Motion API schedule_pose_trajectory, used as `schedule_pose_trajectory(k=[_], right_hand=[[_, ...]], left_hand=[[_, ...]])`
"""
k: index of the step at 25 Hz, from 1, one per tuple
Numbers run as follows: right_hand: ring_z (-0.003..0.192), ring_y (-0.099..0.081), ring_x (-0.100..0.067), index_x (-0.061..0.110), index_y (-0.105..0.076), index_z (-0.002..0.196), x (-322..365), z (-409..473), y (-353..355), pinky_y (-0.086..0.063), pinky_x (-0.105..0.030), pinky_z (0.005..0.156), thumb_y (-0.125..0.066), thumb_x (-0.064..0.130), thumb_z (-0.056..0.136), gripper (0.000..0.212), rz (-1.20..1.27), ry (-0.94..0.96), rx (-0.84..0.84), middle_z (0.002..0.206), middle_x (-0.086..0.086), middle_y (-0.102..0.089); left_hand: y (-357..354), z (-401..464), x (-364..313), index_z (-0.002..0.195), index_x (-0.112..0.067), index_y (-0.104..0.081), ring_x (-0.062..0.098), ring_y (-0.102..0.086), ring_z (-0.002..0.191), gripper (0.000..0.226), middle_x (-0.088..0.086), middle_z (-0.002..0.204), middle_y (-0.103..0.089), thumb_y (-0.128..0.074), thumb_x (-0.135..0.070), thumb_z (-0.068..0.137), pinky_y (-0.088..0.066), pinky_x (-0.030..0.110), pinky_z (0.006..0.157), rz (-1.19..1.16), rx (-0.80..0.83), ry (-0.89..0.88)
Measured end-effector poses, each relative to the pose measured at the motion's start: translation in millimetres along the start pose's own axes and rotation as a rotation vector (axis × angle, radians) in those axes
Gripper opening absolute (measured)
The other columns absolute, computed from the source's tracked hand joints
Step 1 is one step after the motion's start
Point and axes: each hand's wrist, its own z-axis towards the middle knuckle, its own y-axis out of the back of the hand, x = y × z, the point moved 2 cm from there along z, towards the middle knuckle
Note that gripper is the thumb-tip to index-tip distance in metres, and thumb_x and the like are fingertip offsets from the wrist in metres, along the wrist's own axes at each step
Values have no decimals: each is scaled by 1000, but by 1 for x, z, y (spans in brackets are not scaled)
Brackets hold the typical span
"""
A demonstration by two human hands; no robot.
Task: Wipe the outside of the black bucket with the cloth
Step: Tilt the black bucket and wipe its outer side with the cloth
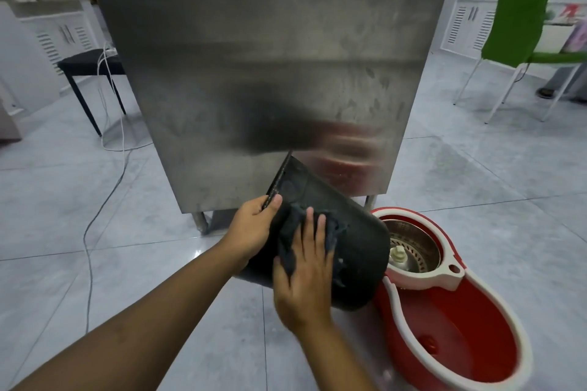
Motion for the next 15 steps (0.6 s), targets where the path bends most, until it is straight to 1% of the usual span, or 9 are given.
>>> schedule_pose_trajectory(k=[2,3,5,6,7,9,11,13,15], right_hand=[[147,16,-6,31,-7,153,-20,33,16,13,-33,117,-40,36,95,66,5,-95,25,161,14,6],[149,4,-9,28,-17,152,-39,46,26,5,-37,119,-39,37,96,61,39,-219,24,162,10,-7],[148,-18,-22,21,-32,148,-84,50,38,-13,-49,120,-37,39,92,59,114,-450,-76,158,-2,-30],[148,-19,-24,20,-33,147,-95,41,38,-16,-50,119,-36,39,90,61,140,-509,-113,157,-6,-33],[149,-13,-23,20,-29,149,-94,25,31,-13,-49,120,-37,38,89,64,150,-528,-139,159,-7,-28],[151,6,-17,23,-9,153,-62,-12,8,-3,-45,121,-43,36,89,74,118,-439,-123,164,-1,-4],[148,20,-12,29,6,153,-13,-26,-2,7,-40,118,-45,34,91,80,108,-267,-18,161,11,17],[146,24,-8,33,9,152,10,-4,3,15,-35,116,-38,37,93,75,72,-95,22,160,15,19],[148,14,-7,31,-6,153,0,30,20,10,-34,118,-33,41,92,68,51,-88,-9,160,16,6]], left_hand=[[7,-4,-2,105,-6,-70,20,-70,92,36,8,98,-76,-45,-31,100,-54,28,82,18,29,-27],[12,-5,-4,105,-4,-70,21,-70,93,37,9,99,-76,-45,-30,100,-54,29,82,40,30,-39],[21,-6,-9,105,-4,-69,15,-68,89,40,8,99,-74,-43,-33,100,-52,26,79,81,-3,-63],[24,-4,-10,105,-5,-69,12,-66,87,40,7,99,-74,-43,-35,100,-51,24,77,89,-24,-68],[25,-2,-10,104,-6,-69,13,-65,87,40,8,100,-73,-43,-36,99,-51,25,78,90,-36,-74],[23,-1,-10,102,-7,-69,20,-67,93,40,11,102,-73,-43,-37,99,-54,35,86,89,-29,-70],[16,-3,-7,97,-6,-70,29,-68,95,39,15,99,-74,-46,-36,99,-53,48,92,119,7,-72],[10,-5,-4,91,-6,-70,33,-68,93,37,16,93,-74,-48,-34,98,-51,53,94,137,70,-85],[10,-8,-4,94,0,-69,40,-67,97,39,24,97,-73,-49,-33,98,-51,54,95,126,86,-107]])
